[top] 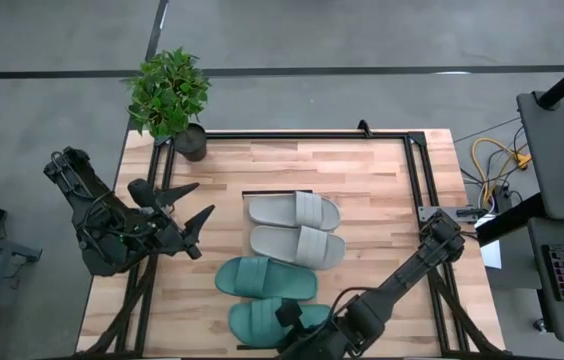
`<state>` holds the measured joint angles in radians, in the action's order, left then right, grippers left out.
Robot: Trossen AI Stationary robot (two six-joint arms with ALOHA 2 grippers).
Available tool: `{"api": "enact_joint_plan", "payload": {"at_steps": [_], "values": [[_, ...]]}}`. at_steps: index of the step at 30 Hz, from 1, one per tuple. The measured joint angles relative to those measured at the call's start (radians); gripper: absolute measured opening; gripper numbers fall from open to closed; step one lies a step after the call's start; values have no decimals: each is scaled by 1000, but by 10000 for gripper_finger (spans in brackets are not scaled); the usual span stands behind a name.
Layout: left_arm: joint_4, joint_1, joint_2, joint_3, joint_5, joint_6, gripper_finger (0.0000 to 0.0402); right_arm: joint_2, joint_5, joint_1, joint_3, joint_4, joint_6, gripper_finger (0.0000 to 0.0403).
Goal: Pick and place slides into the shelf
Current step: Put the green slipper on the shelf
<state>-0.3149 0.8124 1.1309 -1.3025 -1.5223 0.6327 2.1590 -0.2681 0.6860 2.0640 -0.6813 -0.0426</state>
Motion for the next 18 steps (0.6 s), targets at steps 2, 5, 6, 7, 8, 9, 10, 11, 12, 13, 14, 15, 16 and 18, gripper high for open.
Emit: {"api": "enact_joint_plan", "payload": {"at_steps": [2, 5, 6, 7, 8, 9, 10, 11, 12, 13, 14, 15, 16, 18], "values": [[0, 0, 0, 0, 0, 0, 262, 0, 36, -4, -3, -2, 17, 8], [0, 0, 0, 0, 0, 0, 262, 1, 66, -9, -6, -2, 38, 8], [0, 0, 0, 0, 0, 0, 262, 1, 66, -10, -6, -1, 42, 8], [0, 0, 0, 0, 0, 0, 262, 1, 66, -10, -7, 2, 42, 8], [0, 0, 0, 0, 0, 0, 262, 1, 66, -10, -8, 7, 42, 8], [0, 0, 0, 0, 0, 0, 262, 1, 67, -10, -8, 13, 41, 8], [0, 0, 0, 0, 0, 0, 262, 1, 70, -11, -8, 15, 36, 8], [0, 0, 0, 0, 0, 0, 262, 1, 76, -11, -5, 19, 31, 8], [0, 0, 0, 0, 0, 0, 262, 1, 88, -11, 0, 26, 25, 8], [0, 0, 0, 0, 0, 0, 262, 1, 108, -11, 3, 39, 21, 8], [0, 0, 0, 0, 0, 0, 262, 1, 126, -11, 6, 54, 19, 8], [0, 0, 0, 0, 0, 0, 262, 1, 145, -11, 8, 75, 19, 8], [0, 0, 0, 0, 0, 0, 262, 0, 163, -11, 10, 93, 19, 8], [0, 0, 0, 0, 0, 0, 262, 0, 185, -9, 20, 99, 18, 8]]}}
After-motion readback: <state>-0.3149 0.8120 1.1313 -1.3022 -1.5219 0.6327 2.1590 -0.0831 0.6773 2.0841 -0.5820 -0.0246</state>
